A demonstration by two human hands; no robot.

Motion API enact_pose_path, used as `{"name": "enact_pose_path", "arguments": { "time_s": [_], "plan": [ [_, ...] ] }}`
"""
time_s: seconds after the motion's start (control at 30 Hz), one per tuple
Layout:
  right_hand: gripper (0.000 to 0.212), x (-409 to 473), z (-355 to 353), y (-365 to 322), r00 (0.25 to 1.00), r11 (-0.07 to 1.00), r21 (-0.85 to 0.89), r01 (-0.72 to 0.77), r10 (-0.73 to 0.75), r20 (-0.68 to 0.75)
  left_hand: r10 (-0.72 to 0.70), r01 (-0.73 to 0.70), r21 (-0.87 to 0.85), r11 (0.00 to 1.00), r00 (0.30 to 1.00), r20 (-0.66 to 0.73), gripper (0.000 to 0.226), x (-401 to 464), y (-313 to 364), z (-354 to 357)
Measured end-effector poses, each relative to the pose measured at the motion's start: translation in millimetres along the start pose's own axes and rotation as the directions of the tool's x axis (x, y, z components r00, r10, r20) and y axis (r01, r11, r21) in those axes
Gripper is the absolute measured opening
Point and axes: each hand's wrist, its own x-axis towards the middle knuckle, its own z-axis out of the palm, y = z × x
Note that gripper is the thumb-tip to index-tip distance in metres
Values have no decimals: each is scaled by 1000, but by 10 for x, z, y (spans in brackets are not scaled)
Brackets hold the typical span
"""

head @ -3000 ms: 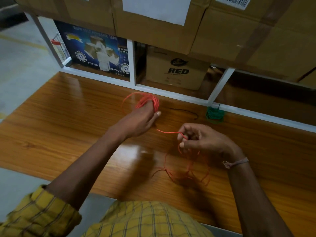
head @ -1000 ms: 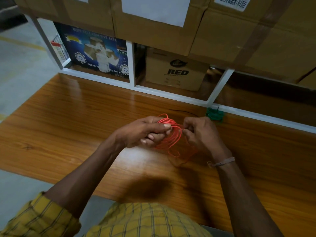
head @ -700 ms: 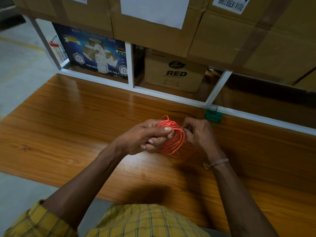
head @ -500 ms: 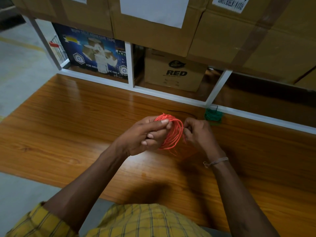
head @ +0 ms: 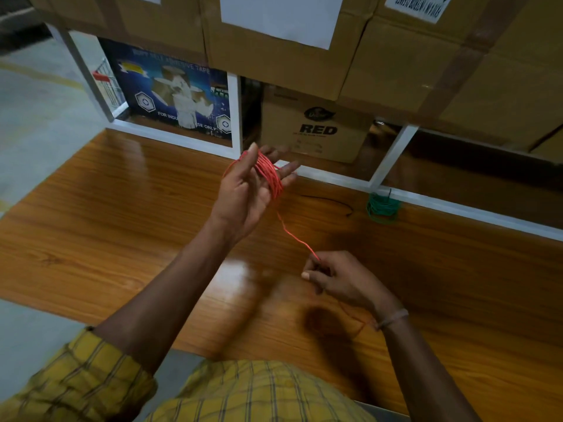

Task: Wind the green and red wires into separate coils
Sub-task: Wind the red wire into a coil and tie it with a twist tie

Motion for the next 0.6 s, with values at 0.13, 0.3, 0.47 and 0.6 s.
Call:
{"name": "enact_pose_path", "arguments": {
  "time_s": [0.13, 0.3, 0.47, 0.6],
  "plan": [
    [11, -166, -176, -189, 982, 988, 44, 147, -151, 118, 71, -4, 650, 760, 994, -77, 76, 62, -161, -181],
    [22, -350, -542, -339, 945, 939, 223, 263, -297, 134, -167, -12, 911, 411, 982, 88, 85, -22, -254, -347],
    [36, -352, -810, -288, 937, 802, 503, 322, -346, -49, -402, -45, 909, 414, 887, 227, 94, -234, -254, -194],
    [33, -47, -802, -38, 964, 581, 770, 263, -180, -193, -508, 88, 747, 659, 785, 355, 111, -286, -213, -99]
  ]
}}
